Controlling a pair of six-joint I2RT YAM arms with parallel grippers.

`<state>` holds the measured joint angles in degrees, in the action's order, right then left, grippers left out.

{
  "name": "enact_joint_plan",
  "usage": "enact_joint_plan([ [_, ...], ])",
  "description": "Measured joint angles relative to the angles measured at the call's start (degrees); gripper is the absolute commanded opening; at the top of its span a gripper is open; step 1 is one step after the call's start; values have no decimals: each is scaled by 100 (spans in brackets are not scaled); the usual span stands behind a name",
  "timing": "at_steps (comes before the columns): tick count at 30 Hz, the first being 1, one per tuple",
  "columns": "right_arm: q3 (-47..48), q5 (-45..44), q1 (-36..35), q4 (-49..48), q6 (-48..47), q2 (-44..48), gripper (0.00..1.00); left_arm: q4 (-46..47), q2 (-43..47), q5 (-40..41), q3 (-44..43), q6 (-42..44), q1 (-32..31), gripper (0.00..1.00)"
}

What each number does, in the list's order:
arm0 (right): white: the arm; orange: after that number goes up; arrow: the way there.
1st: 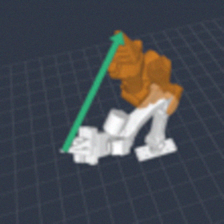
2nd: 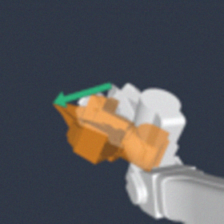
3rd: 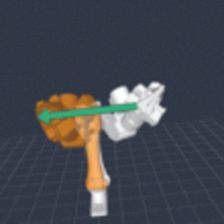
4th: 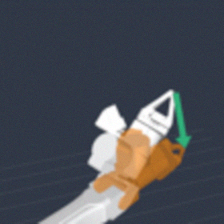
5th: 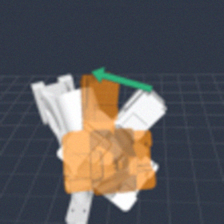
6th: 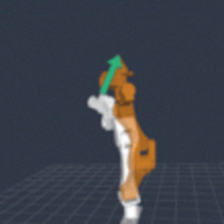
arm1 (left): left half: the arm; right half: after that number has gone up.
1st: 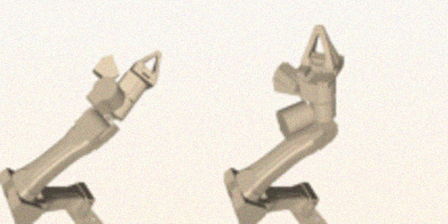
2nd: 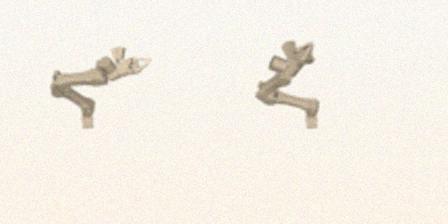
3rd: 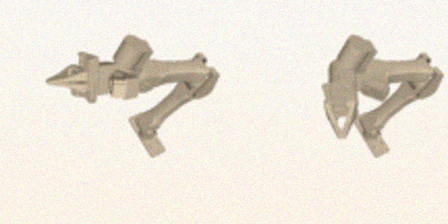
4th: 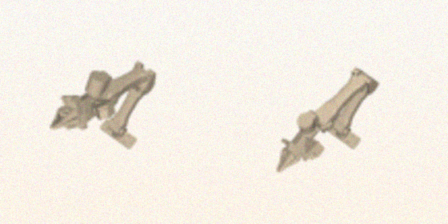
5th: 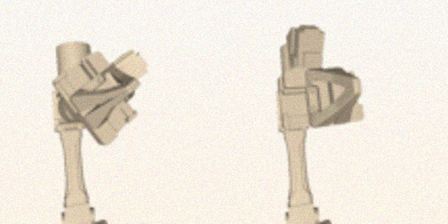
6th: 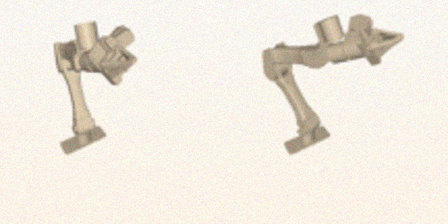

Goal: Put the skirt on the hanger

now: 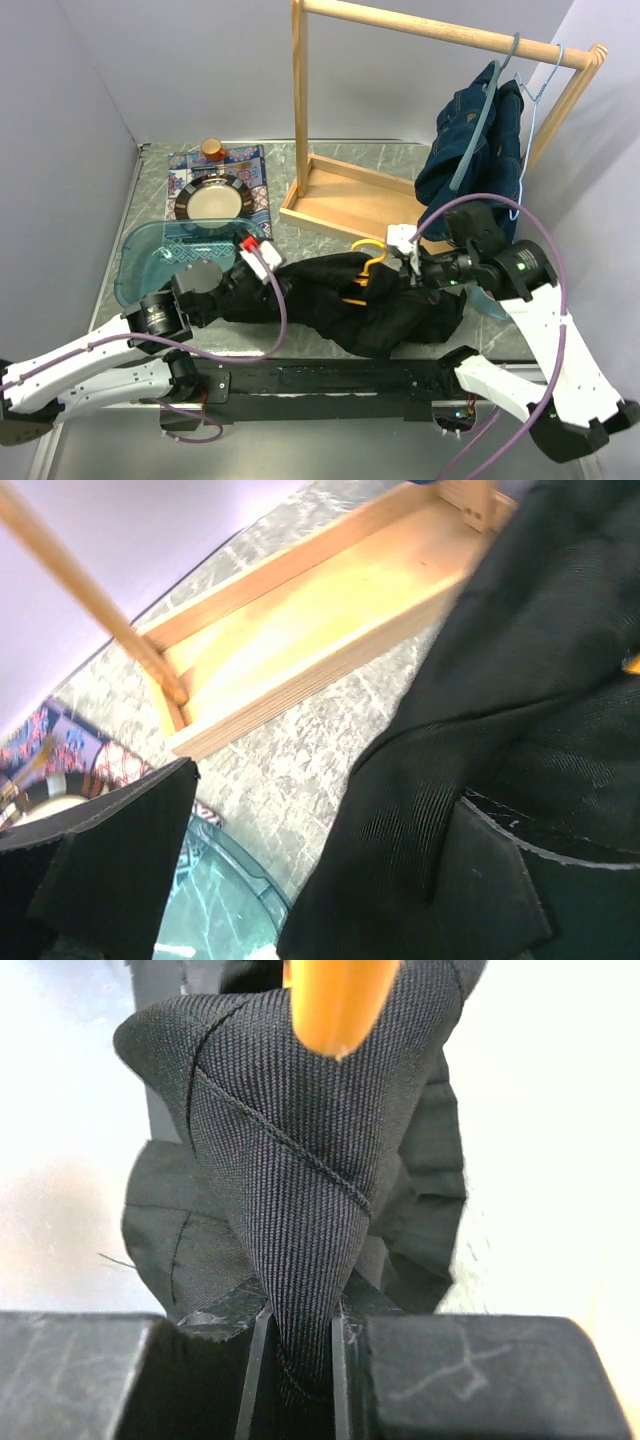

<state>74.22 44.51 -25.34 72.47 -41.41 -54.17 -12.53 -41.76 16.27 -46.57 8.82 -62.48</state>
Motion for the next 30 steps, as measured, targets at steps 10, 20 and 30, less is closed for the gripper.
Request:
enact_joint_plan([
  [10, 0, 0, 721, 267, -61, 68, 0, 306, 302, -514, 442, -686, 1054, 97],
  [20, 20, 87, 839, 269, 61, 61, 0, 256, 835, -1353, 417, -868, 1248, 97],
  [30, 546, 33, 852, 201, 654, -35, 0, 55, 881, -1692, -367, -1117, 1259, 97],
])
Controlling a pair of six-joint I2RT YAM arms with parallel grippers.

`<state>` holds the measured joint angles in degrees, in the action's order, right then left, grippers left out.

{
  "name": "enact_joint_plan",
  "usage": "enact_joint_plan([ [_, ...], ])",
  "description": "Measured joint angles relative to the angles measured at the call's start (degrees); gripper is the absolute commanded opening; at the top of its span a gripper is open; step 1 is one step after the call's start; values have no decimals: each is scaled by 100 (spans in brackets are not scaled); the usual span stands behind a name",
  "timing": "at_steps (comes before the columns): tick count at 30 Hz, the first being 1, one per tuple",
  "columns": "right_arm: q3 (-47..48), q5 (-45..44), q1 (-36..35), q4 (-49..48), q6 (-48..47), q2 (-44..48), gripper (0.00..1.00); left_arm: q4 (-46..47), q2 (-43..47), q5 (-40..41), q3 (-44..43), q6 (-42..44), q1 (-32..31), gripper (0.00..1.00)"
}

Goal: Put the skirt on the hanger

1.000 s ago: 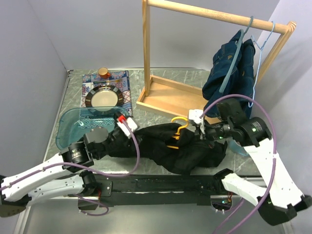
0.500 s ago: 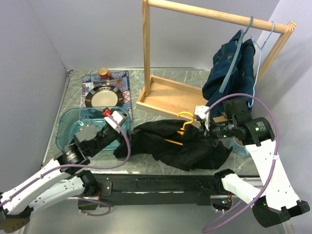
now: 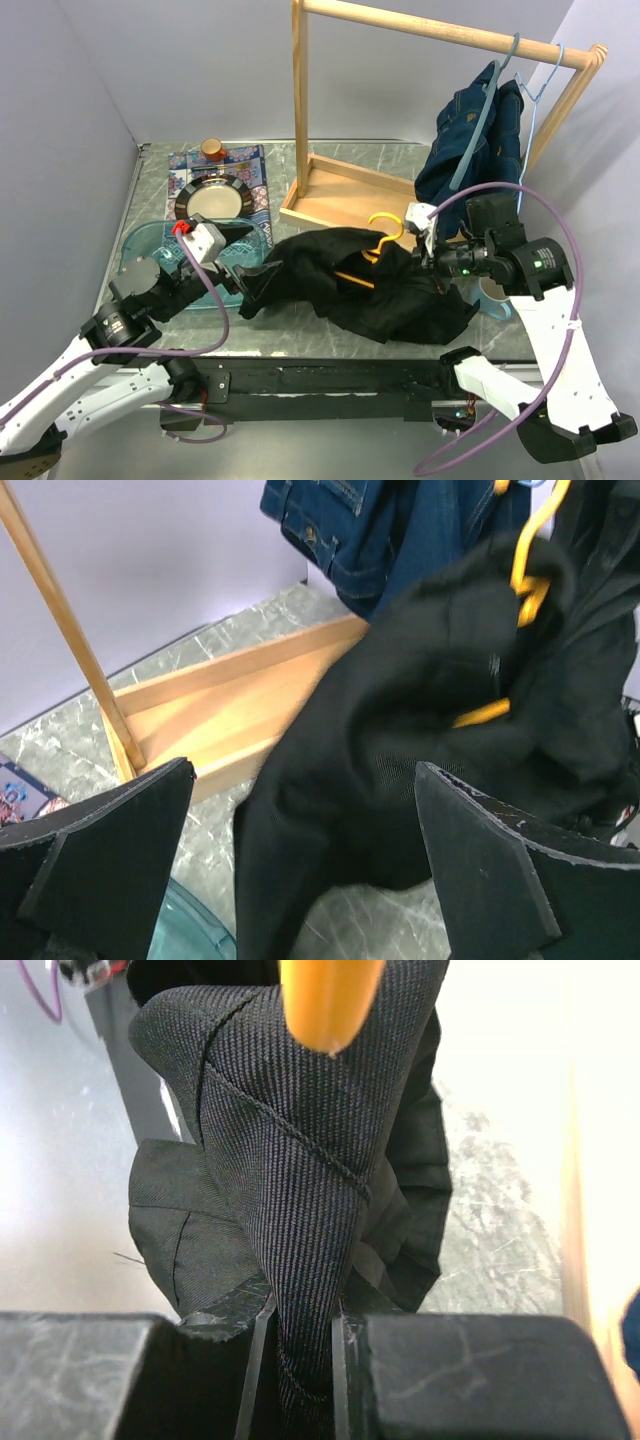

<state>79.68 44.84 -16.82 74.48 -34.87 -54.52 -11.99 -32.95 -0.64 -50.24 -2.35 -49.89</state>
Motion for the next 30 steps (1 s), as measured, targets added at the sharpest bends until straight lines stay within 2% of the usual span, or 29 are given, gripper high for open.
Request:
enact_joint_plan([
  [9, 1075, -669, 59, -586, 1537, -52, 0, -291, 468, 297, 393, -155, 7, 97],
  [18, 2430, -1237, 131, -1346, 3034, -892, 0, -393, 1502, 588, 634, -592, 11, 97],
  [25, 2782, -1672, 197, -1790, 3888, -1650, 0, -599, 1635, 726, 693, -691, 11, 97],
  [30, 2802, -2057, 439, -1840, 4330, -1803, 0, -649, 1637, 785, 708, -695, 11, 97],
])
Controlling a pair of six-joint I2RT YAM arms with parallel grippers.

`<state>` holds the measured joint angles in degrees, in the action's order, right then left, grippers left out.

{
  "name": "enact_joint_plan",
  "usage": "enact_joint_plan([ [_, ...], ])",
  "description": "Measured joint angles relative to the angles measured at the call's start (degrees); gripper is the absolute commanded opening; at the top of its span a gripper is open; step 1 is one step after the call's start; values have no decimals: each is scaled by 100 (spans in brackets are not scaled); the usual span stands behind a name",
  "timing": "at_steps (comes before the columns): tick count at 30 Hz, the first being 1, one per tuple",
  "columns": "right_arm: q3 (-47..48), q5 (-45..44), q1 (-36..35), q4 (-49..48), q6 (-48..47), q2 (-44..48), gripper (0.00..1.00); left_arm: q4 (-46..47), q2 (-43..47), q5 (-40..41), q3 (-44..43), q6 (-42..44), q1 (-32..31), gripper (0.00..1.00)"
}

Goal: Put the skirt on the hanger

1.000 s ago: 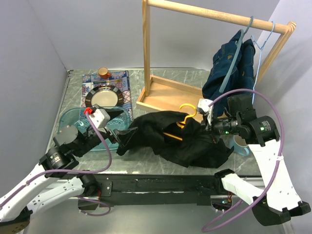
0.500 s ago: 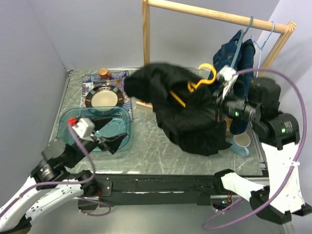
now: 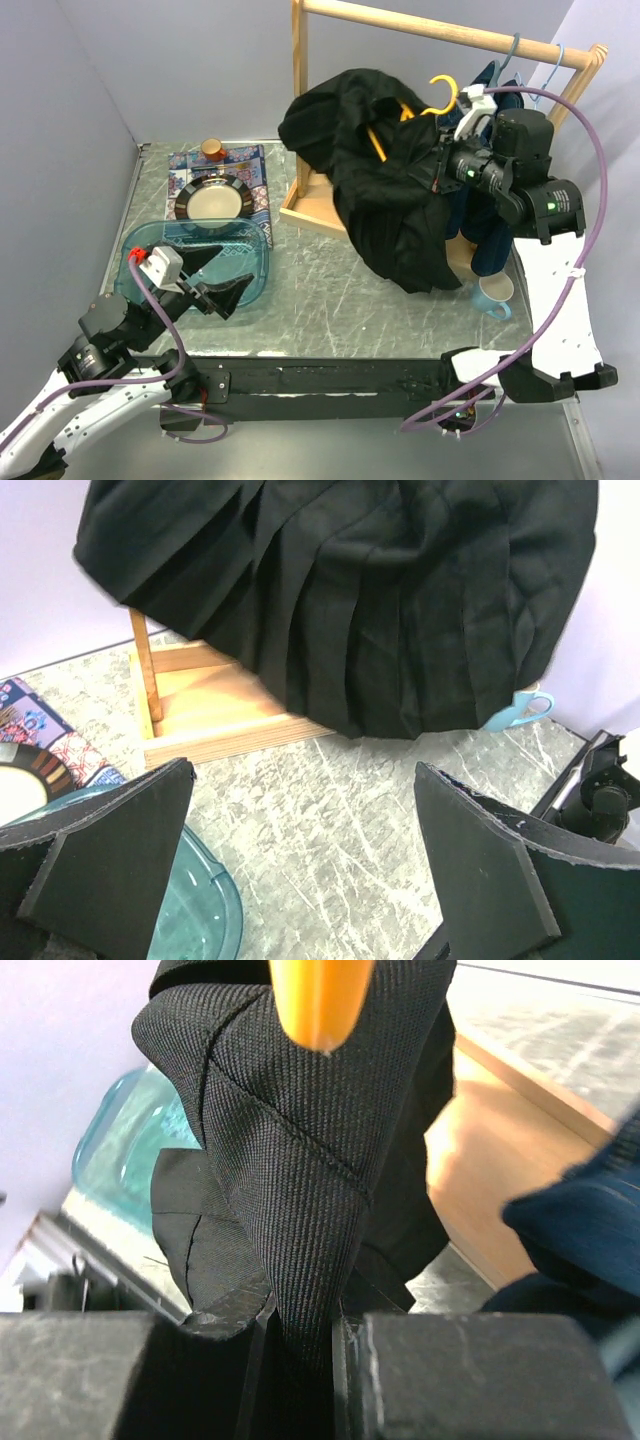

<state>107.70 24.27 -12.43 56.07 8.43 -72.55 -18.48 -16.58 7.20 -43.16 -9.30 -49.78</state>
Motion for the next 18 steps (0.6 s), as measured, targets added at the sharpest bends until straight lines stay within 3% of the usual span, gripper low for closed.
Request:
enact_joint_plan([
  [18, 1373, -603, 267, -479, 1064, -1340, 0, 2, -120, 17, 42, 11, 0, 97],
])
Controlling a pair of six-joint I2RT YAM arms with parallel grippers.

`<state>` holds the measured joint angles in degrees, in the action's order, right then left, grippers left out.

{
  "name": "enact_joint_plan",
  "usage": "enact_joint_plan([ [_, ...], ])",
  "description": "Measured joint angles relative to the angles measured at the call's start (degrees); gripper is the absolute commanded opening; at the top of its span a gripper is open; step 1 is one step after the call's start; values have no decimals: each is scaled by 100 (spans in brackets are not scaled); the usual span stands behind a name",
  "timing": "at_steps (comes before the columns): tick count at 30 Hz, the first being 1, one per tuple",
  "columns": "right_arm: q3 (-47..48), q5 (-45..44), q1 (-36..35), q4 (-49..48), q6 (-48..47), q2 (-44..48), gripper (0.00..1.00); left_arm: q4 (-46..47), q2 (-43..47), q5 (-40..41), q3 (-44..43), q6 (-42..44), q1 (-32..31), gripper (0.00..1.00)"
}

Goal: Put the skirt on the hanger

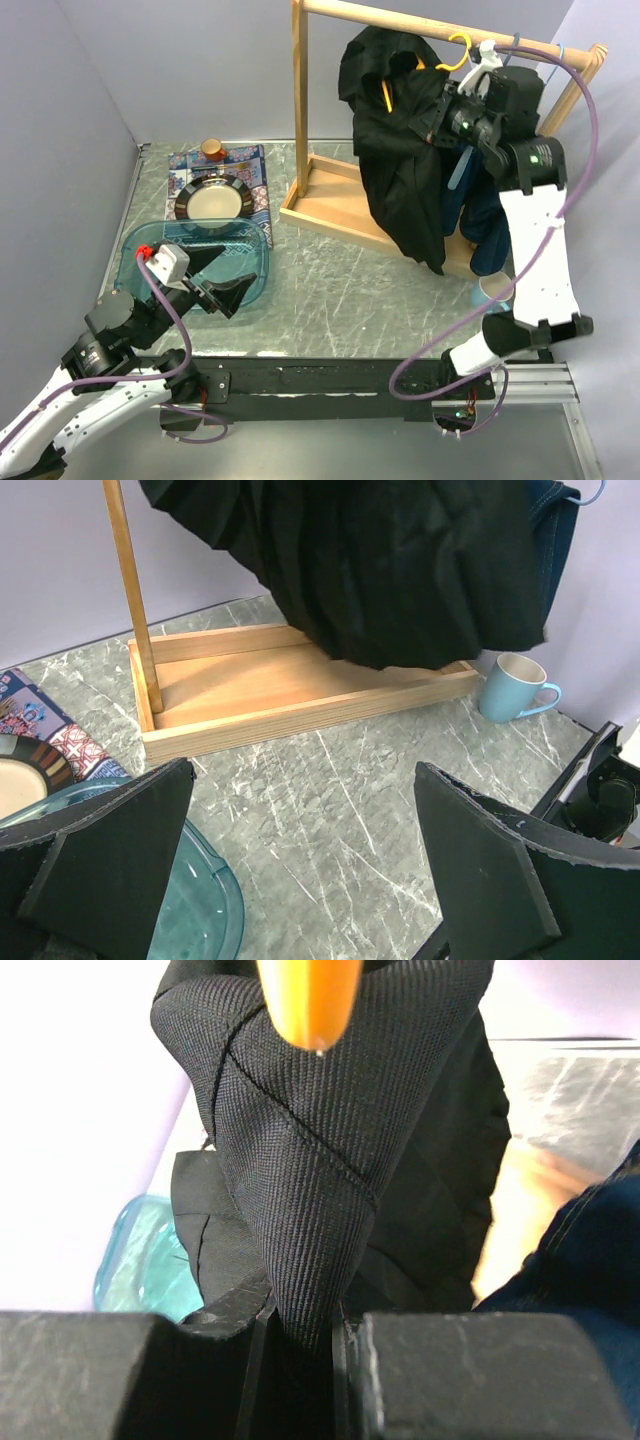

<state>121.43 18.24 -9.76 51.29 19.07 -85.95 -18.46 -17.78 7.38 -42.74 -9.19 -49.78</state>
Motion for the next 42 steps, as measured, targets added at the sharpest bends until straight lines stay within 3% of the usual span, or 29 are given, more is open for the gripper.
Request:
enact_joint_plan([
  [23, 754, -1139, 2, -605, -144, -1174, 1, 50, -203, 0, 33, 52, 0, 97],
  [27, 737, -1150, 4, -647, -201, -1169, 20, 63, -203, 0, 37, 50, 0, 97],
  [33, 225, -1108, 7, -922, -337, -942, 31, 120, -201, -2, 103, 50, 0, 97],
  [39, 83, -1110, 22, -992, -376, -855, 34, 144, -184, -50, 127, 48, 0, 97],
  [42, 11, -1093, 26, -1027, -402, -802, 51, 140, -133, -66, 127, 46, 0, 97],
])
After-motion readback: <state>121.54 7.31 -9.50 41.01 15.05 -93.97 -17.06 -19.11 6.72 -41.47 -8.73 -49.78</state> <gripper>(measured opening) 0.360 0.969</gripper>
